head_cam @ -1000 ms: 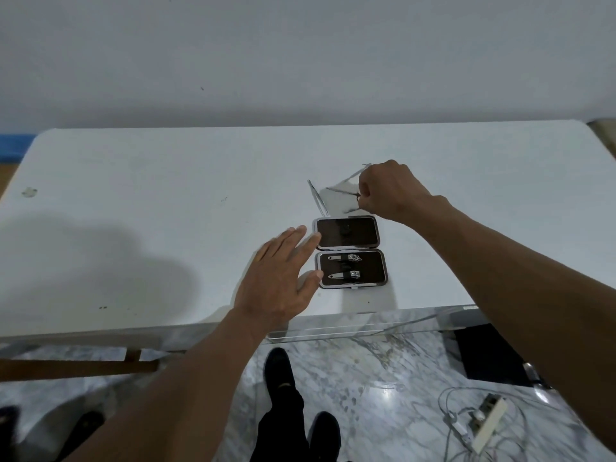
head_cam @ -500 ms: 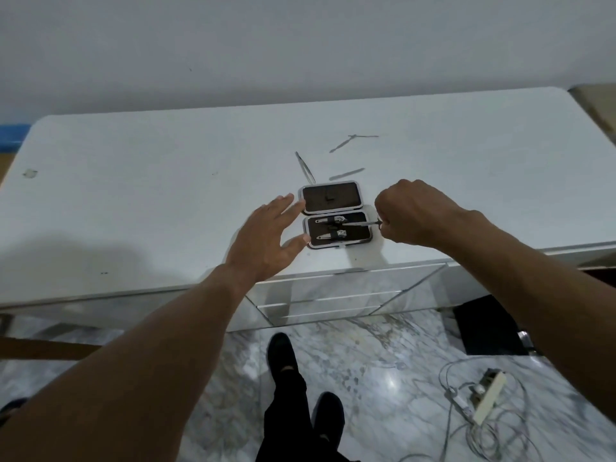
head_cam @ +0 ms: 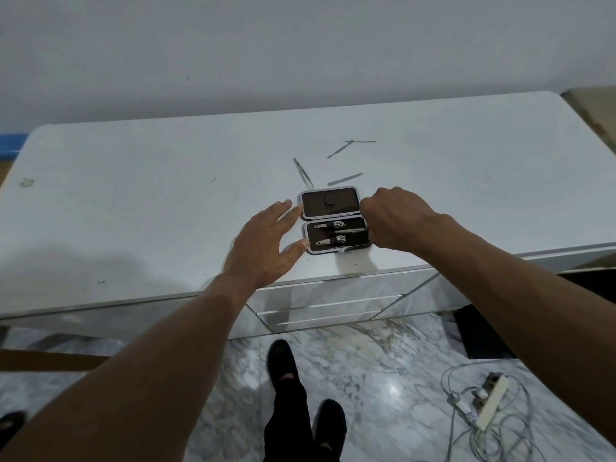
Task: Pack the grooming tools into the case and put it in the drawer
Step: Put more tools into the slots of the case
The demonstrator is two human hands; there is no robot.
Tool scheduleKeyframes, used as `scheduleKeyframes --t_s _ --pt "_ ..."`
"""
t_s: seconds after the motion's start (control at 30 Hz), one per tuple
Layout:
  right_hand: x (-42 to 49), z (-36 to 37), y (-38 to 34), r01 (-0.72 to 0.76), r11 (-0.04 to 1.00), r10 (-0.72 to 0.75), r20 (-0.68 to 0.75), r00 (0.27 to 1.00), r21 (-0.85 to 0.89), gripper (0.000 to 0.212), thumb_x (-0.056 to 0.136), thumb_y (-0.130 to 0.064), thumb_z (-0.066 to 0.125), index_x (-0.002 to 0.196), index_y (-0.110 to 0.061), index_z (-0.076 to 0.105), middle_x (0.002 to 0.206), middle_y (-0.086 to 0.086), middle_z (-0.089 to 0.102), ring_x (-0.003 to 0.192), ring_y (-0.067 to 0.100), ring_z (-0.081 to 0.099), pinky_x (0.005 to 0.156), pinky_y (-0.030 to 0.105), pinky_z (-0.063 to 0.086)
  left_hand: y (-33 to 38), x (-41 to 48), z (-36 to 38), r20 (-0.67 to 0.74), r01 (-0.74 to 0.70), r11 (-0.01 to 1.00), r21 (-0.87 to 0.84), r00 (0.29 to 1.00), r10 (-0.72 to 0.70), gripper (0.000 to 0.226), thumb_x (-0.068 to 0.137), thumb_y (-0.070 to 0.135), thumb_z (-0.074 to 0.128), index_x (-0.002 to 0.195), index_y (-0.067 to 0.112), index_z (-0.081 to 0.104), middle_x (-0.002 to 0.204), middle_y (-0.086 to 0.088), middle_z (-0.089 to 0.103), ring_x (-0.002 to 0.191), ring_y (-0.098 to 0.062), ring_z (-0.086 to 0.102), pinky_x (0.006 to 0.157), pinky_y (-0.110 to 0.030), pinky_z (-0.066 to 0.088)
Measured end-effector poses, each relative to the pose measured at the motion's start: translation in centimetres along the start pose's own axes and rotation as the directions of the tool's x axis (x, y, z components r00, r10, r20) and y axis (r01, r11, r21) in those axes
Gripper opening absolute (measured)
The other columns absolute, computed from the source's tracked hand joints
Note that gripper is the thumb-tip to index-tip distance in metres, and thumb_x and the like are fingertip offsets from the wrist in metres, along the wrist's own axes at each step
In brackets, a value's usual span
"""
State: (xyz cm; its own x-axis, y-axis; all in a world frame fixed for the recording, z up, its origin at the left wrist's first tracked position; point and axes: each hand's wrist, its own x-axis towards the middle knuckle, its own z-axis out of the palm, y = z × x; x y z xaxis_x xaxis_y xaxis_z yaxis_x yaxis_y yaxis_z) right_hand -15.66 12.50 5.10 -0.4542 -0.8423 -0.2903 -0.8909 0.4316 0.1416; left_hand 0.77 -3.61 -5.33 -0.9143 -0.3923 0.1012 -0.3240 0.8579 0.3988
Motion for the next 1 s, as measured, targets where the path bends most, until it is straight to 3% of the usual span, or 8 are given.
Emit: scheduleKeyframes --t_s 0.13,0.27,0.47,0.77,1.0 --pt "0.3 -0.3 -0.3 0.032 0.999 -0.032 -0.010 0.999 0.025 0.010 0.081 -0.006 0.057 0.084 -0.009 0.048 0.090 0.019 0.059 0.072 0.036 0.049 0.062 0.032 0.038 0.0 0.0 0.1 -0.010 0.006 1.000 0.003 1.000 -0.006 0.065 0.090 0.060 0.041 0.149 0.033 0.032 0.157 0.006 0.030 0.145 -0.014 0.023 0.115 -0.035 0.022" --pt "0.7 -0.2 -0.6 0.041 0.998 -0.041 -0.005 0.999 0.050 0.018 0.079 -0.009 0.057 0.078 -0.011 0.039 0.073 0.009 0.040 0.066 0.032 0.041 0.061 0.031 0.037 0.0 0.0 0.2 -0.030 0.005 1.000 -0.006 1.000 -0.005 0.064 0.090 0.058 0.043 0.148 0.031 0.035 0.156 0.004 0.034 0.144 -0.015 0.026 0.115 -0.038 0.026" --pt "1.2 0.6 -0.7 0.072 0.995 -0.069 -0.040 0.997 0.064 0.014 0.080 -0.014 0.055 0.076 -0.013 0.042 0.088 0.016 0.061 0.066 0.033 0.042 0.061 0.031 0.036 0.2 0.0 0.0 -0.028 0.011 1.000 -0.015 1.000 -0.011 0.065 0.090 0.057 0.042 0.148 0.031 0.034 0.156 0.004 0.033 0.145 -0.014 0.024 0.115 -0.036 0.023" --pt "2.1 2.0 0.2 0.084 0.989 -0.076 -0.065 0.995 0.120 0.010 0.076 -0.016 0.056 0.079 -0.009 0.062 0.085 0.014 0.066 0.068 0.036 0.055 0.058 0.029 0.037 0.2 0.0 0.2 -0.045 0.012 1.000 -0.023 0.999 -0.013 0.065 0.089 0.058 0.042 0.148 0.031 0.036 0.155 0.005 0.034 0.144 -0.013 0.026 0.114 -0.035 0.023" --pt "2.2 2.8 0.8 0.097 0.970 -0.082 -0.075 0.994 0.225 0.007 0.074 -0.017 0.056 0.068 -0.016 0.057 0.080 0.010 0.066 0.069 0.035 0.058 0.057 0.030 0.041 0.3 0.0 0.1 -0.034 0.023 1.000 -0.016 0.999 -0.023 0.068 0.087 0.062 0.036 0.148 0.032 0.035 0.156 0.005 0.033 0.144 -0.013 0.025 0.115 -0.036 0.024"
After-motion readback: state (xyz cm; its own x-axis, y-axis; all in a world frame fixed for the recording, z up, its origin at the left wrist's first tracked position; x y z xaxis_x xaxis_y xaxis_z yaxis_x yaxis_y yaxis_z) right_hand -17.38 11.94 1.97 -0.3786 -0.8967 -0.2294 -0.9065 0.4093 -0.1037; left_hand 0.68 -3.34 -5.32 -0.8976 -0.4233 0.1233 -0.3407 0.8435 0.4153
